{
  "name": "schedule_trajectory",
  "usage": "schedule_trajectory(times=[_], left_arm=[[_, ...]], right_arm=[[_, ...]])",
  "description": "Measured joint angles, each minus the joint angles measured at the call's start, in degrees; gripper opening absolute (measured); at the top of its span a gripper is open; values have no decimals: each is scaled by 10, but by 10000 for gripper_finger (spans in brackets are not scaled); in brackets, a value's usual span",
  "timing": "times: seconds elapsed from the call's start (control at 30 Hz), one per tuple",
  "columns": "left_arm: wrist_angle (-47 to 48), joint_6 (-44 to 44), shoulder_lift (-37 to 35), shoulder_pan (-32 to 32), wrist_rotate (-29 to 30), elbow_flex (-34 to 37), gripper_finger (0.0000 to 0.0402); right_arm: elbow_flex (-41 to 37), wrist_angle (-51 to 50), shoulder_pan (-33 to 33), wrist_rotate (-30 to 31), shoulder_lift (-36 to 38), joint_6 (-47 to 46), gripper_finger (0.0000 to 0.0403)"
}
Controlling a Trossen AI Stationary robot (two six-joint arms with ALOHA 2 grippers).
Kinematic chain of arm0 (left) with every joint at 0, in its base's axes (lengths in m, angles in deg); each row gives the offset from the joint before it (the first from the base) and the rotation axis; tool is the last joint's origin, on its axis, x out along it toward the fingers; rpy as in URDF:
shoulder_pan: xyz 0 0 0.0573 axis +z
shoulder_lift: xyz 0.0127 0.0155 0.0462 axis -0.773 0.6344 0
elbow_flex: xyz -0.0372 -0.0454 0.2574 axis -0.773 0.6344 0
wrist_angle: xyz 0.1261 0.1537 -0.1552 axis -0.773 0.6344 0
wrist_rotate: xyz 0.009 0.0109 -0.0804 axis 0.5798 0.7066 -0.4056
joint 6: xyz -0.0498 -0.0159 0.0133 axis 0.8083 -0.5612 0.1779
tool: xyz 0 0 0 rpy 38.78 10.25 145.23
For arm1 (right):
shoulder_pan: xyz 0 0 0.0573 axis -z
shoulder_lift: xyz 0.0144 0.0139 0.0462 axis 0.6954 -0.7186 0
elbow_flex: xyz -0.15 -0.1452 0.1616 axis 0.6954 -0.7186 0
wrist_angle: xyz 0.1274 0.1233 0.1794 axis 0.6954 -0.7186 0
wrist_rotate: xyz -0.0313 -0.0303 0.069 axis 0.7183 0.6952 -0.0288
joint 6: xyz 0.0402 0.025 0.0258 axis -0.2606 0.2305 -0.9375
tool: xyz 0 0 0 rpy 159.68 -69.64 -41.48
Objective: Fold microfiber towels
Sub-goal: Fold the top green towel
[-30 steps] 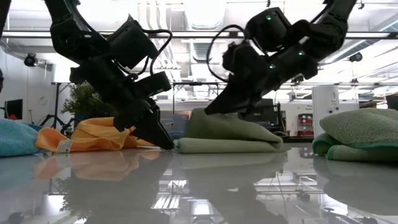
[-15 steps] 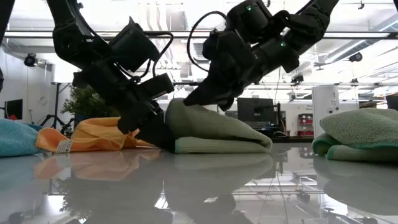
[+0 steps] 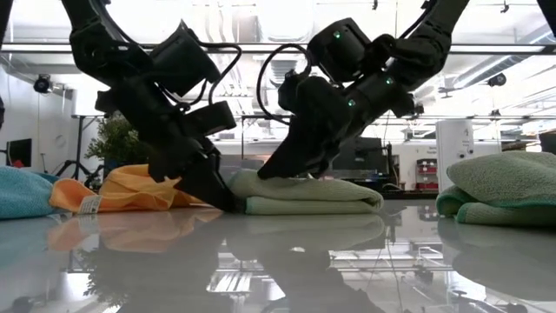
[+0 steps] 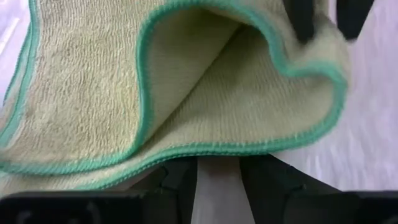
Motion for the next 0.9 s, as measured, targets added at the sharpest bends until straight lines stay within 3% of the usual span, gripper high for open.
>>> schedule_trajectory(times=[0.17, 0.4, 0.67, 0.9], left_arm=[[34, -1, -21, 0, 2, 0, 105], [73, -2, -54, 0, 6, 1, 105], [67, -3, -58, 10, 7, 1, 105], [60, -5, -58, 11, 8, 1, 105]], right_arm=[[0, -33, 1, -10, 40, 4, 120], [0, -193, 15, -6, 145, 86, 173], [-1, -277, 107, 35, 190, 151, 179], [-1, -259, 196, 18, 144, 205, 166]])
